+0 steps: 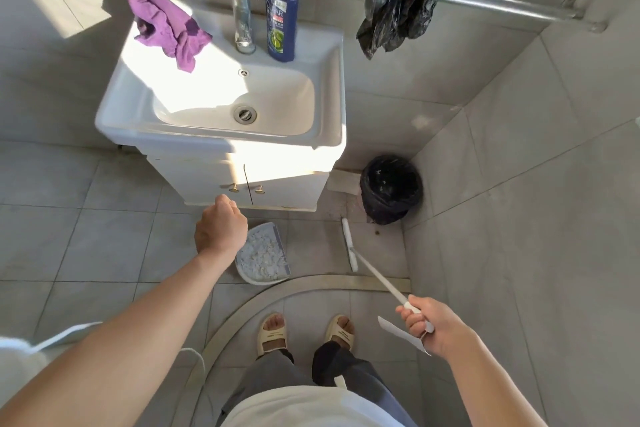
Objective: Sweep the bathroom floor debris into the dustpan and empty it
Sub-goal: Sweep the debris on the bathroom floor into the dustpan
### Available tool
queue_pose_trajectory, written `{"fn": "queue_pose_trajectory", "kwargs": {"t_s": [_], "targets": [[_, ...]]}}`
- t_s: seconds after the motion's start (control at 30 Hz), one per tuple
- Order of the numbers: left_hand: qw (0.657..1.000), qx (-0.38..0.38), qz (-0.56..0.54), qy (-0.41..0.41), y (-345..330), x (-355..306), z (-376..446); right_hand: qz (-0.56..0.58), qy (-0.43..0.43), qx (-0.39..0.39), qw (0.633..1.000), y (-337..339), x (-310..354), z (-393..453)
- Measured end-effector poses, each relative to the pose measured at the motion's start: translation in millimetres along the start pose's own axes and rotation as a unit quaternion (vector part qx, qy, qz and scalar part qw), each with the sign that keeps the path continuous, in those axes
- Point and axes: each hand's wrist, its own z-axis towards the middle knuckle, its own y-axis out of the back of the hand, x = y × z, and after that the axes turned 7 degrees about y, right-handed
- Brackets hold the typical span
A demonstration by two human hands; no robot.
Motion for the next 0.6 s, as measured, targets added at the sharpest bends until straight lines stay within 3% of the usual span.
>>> {"fn": "queue_pose_trajectory", "kwargs": {"t_s": [0.2,0.6], "targets": [[0.999,0.013,0.002,-0.047,-2.2,-30.8,-25.0,-0.046,0.029,-0.036,0.998,22.6,11.4,1.0],[0.99,0.019,0.041,-0.131,-14.5,-117.1,-80.6,-0.057,0.029,0.003,0.998,111.6,27.6,-13.5]]}}
